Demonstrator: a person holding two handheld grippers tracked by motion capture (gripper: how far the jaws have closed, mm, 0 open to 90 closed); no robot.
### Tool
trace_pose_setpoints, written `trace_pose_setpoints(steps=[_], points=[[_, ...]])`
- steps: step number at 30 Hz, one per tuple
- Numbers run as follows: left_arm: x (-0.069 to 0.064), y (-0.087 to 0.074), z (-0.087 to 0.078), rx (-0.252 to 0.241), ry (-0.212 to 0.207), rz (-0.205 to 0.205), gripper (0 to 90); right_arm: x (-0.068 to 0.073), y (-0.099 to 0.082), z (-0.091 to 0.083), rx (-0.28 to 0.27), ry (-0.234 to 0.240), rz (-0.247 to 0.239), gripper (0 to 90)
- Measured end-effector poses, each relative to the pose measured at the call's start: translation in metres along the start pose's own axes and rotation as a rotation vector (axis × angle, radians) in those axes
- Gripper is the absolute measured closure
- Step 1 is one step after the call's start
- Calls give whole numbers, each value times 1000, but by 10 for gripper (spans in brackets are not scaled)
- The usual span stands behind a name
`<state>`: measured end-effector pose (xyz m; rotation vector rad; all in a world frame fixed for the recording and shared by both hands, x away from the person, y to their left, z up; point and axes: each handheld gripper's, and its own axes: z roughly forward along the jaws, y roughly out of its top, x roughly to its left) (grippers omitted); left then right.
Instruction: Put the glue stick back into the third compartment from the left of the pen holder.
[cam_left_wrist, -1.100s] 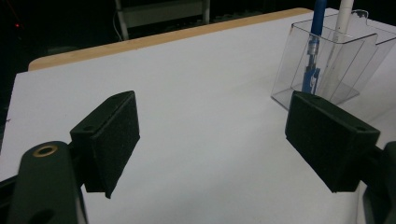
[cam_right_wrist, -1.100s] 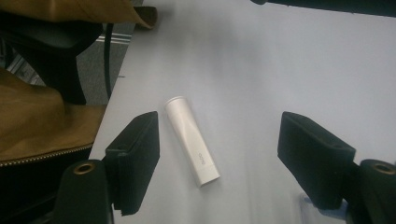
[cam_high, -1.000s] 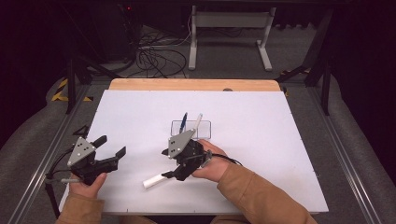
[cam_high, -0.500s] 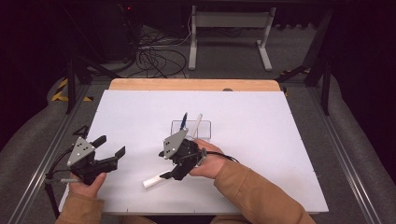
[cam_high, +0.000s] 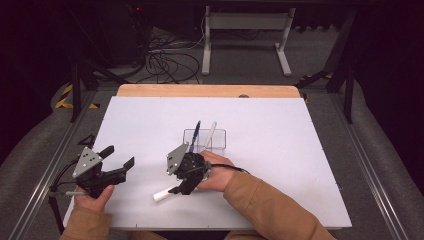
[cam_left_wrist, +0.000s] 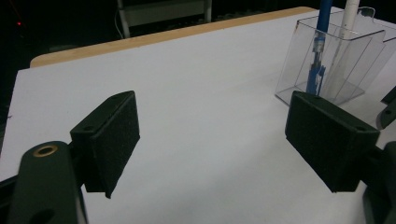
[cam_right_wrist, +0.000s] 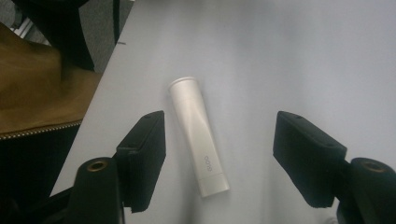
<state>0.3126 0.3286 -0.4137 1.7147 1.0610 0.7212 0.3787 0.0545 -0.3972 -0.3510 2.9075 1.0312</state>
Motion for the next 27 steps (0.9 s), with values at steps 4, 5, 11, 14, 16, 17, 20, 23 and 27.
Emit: trace_pose_setpoints(steps=[4,5,11,14,16,17,20,23,27], points=[[0,0,0,-1,5,1,186,-1,2,6,5,4,-16,359],[0,0,0,1,6,-1,186,-2,2,8,9,9,-18,359],[1,-1,0,-2,3,-6,186,-3,4,15,30,28,-31,372],[1,-1,0,-2,5,-5,186,-4,5,19,30,36,-29,374],[1,-1,0,0,4,-4,186,-4,5,21,29,43,-17,377],[1,-1,0,0,6,-4,186,-5,5,23,31,48,-15,377],[2,-1,0,1,7,-5,186,-5,5,27,32,60,-17,395],[2,-1,0,-1,8,-7,185,-5,4,31,44,73,-23,416],[2,-2,0,2,9,-5,185,-4,4,35,58,84,-22,440]])
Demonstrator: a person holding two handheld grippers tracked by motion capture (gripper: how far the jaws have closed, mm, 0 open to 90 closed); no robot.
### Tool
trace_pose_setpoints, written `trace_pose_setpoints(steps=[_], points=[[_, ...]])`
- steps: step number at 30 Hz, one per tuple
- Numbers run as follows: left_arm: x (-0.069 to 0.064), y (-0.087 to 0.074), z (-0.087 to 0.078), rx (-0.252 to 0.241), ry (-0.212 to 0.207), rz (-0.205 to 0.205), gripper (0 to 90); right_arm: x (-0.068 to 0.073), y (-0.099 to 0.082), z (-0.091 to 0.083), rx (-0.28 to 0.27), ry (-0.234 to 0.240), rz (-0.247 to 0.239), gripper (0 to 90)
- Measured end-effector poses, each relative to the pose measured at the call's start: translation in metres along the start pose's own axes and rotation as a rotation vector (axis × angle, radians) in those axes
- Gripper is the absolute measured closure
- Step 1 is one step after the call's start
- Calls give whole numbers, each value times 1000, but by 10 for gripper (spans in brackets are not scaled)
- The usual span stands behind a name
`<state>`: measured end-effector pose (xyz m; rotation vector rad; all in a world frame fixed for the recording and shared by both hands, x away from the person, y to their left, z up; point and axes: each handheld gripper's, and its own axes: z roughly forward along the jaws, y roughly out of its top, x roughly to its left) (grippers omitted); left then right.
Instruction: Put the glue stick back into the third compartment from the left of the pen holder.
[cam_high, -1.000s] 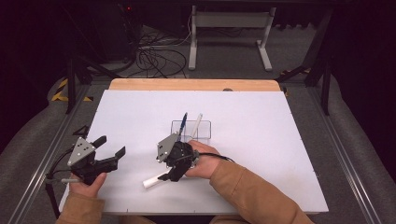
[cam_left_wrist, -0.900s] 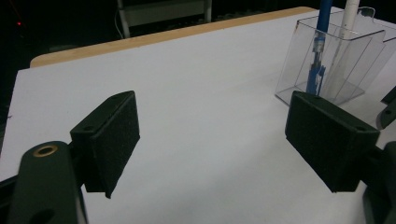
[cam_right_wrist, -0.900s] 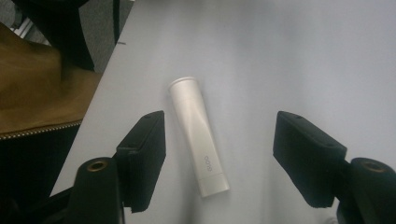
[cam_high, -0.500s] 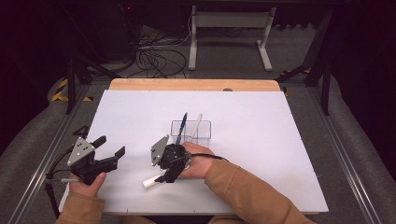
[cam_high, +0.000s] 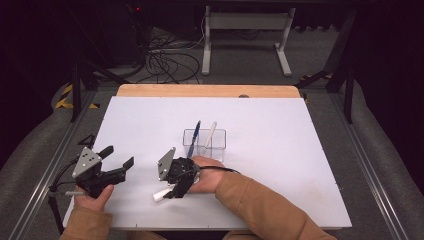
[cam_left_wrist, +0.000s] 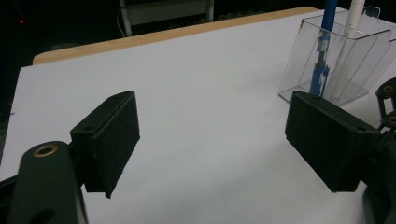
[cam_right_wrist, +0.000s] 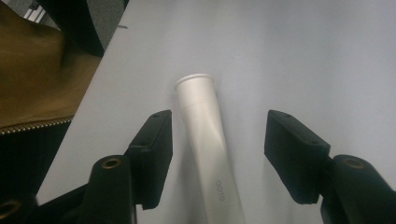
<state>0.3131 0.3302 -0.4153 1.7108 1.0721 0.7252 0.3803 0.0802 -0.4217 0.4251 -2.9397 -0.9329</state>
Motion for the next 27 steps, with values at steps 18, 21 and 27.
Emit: trace_pose_setpoints(steps=[18,21,27], points=[[0,-1,2,5,1,3,185,3,1,19,62,27,-39,550],[0,-1,2,6,2,1,185,3,1,21,68,31,-51,556],[0,-2,2,7,-2,-1,185,4,0,23,81,40,-58,608]])
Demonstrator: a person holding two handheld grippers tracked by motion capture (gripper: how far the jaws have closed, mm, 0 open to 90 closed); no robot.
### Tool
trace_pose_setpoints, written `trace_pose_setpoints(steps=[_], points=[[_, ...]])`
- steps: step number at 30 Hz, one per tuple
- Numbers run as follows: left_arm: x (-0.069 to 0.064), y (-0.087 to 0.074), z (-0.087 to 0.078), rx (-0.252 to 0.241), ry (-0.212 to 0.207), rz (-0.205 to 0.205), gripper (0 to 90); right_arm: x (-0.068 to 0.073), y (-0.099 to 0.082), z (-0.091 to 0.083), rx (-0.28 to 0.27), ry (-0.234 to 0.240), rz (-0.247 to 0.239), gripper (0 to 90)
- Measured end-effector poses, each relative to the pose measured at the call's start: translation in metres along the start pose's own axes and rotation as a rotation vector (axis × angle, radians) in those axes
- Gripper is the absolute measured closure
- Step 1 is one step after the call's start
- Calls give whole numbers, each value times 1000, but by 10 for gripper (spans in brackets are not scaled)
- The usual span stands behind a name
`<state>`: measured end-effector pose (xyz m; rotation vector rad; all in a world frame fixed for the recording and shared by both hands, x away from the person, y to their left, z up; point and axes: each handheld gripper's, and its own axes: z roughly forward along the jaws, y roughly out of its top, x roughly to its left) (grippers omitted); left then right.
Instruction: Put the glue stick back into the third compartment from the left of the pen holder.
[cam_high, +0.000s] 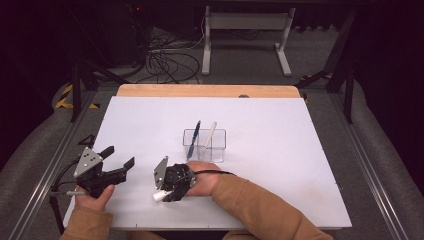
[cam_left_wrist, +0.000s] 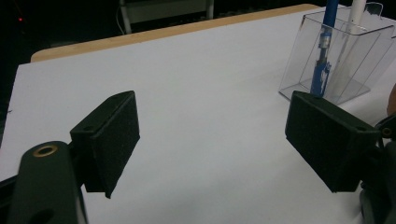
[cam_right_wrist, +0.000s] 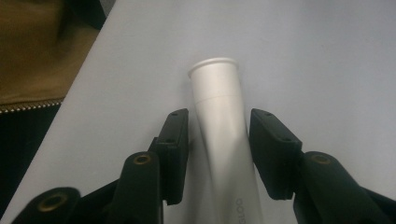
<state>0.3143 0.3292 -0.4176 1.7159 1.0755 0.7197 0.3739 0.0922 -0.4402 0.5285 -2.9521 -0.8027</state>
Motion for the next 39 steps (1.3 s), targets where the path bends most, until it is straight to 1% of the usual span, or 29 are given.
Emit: trace_pose_setpoints(steps=[2,6,7,14,22,25,26,29,35,37,39], points=[[0,0,0,1,-2,-1,185,0,0,0,0,1,1,626],[0,0,0,1,-2,-1,185,0,1,0,6,6,-17,667],[0,0,0,1,-2,-1,185,0,1,0,6,5,-27,669],[0,0,0,4,-4,-1,184,1,1,0,10,1,-39,673],[0,0,0,2,-3,-3,185,4,3,-1,16,-19,-65,675],[0,0,0,2,-4,-3,184,6,3,-1,22,-28,-65,675],[0,0,0,3,-3,-2,185,7,4,-1,28,-33,-73,675],[0,0,0,1,-3,-4,185,8,4,-4,25,-35,-72,675],[0,0,1,3,-4,-5,185,9,4,-16,-6,-49,-56,675],[0,0,1,3,-4,-4,185,9,4,-21,-26,-54,-49,675],[0,0,1,3,-4,-4,185,9,4,-26,-36,-59,-53,675]])
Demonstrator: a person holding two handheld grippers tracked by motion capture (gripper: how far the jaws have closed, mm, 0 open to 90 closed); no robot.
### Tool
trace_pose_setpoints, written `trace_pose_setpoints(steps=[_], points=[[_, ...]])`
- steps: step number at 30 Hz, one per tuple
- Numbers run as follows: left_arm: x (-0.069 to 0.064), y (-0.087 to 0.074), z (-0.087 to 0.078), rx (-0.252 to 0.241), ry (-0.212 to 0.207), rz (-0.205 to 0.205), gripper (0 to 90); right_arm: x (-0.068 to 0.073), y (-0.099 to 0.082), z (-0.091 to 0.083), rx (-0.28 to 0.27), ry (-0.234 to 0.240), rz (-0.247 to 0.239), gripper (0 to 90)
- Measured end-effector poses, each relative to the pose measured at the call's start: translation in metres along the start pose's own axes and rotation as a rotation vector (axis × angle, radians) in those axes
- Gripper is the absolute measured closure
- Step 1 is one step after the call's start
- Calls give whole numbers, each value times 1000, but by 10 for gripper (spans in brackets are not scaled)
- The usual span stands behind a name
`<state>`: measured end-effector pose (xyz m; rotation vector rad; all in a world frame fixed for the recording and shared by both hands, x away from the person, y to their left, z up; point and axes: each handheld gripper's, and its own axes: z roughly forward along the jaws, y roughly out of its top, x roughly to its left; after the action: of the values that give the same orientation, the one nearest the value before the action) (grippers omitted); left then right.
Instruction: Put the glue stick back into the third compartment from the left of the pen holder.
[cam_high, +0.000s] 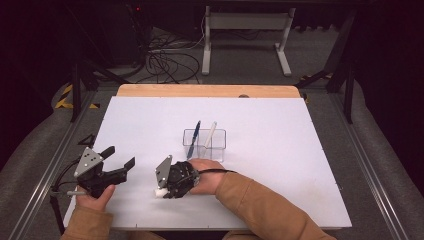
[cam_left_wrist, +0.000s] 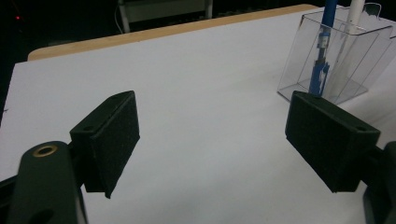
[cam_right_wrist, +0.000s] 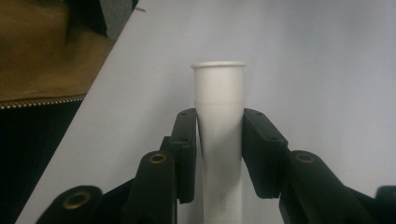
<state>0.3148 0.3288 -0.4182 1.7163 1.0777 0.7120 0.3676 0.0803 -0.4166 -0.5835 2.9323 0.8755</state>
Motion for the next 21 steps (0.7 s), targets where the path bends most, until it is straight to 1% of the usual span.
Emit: trace_pose_setpoints(steps=[12,14,17,21], points=[[0,0,1,-1,-1,-1,185,0,-2,-22,-64,-26,32,677],[0,0,1,-1,-2,0,184,-1,-2,-23,-65,-25,35,677],[0,0,1,0,-3,0,185,-2,-3,-24,-65,-22,58,678],[0,0,1,-1,-2,1,184,-2,-3,-24,-63,-26,62,680]])
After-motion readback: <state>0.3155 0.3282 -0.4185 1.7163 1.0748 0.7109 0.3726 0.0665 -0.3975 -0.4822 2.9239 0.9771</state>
